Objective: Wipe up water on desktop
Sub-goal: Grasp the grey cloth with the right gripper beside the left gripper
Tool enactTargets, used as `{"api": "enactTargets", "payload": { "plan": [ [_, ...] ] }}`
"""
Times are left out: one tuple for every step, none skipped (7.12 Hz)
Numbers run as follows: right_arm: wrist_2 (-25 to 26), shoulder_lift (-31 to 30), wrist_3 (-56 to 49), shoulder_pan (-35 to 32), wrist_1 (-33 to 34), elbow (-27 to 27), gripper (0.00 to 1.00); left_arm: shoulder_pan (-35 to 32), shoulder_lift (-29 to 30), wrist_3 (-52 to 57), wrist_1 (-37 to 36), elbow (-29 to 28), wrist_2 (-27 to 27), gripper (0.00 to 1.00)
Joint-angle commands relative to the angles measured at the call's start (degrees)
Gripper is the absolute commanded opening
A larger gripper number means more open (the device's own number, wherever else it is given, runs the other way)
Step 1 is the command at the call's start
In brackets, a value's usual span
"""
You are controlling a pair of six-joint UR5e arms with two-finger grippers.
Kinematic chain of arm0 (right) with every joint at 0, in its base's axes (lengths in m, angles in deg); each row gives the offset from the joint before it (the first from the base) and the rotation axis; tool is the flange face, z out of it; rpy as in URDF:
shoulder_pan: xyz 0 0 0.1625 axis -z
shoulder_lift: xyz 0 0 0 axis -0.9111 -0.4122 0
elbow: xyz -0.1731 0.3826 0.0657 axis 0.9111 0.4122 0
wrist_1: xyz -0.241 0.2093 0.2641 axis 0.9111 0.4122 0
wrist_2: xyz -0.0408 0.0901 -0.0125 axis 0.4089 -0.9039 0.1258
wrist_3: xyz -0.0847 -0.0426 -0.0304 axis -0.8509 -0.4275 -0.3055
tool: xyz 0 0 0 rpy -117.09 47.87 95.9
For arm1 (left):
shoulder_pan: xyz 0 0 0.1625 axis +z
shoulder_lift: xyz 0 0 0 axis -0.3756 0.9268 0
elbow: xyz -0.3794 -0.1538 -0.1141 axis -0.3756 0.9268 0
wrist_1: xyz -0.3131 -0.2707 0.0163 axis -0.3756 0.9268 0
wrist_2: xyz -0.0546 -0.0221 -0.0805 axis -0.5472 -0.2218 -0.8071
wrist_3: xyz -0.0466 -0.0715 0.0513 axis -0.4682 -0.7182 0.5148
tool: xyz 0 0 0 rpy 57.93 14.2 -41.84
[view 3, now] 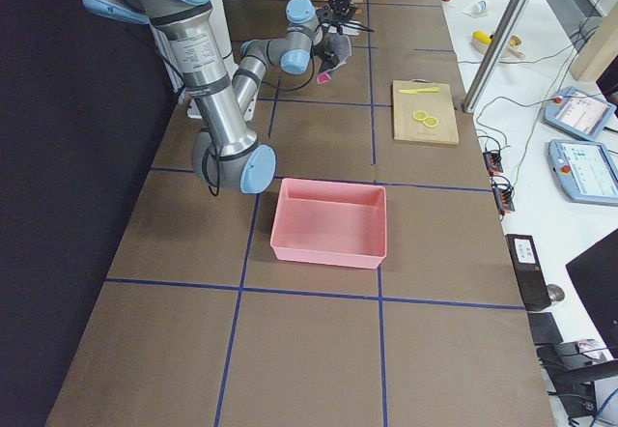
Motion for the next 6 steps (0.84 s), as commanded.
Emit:
{"api": "enactTargets", "payload": {
  "plan": [
    [0.28, -0.11, 0.09, -0.03, -0.08, 0.03, 0.99, 1.17, -0.44, -0.99, 0.52, 1.34, -0.21, 0.01],
    [0.28, -0.29, 0.09, -0.03, -0.16, 0.03, 0.99, 1.17, -0.44, -1.17, 0.52, 1.78, -0.30, 0.01],
    [0.36, -0.38, 0.18, -0.03, -0.16, 0.03, 0.99, 1.35, -0.44, -1.17, 0.52, 2.14, -0.30, 0.01],
    [0.80, -0.29, 0.62, -0.03, -0.16, -0.06, 0.83, 1.44, -0.52, -1.26, 0.52, 2.57, -0.30, 0.01],
    [0.80, -0.29, 3.84, -0.03, -0.25, -0.14, 0.32, 1.44, -0.53, -1.26, 0.52, 2.75, -0.30, 0.01],
    [0.72, -0.38, 7.96, -0.03, -0.60, -0.32, 0.02, 1.44, -0.53, -1.17, 0.52, 2.76, -0.30, 0.01]
  ]
}}
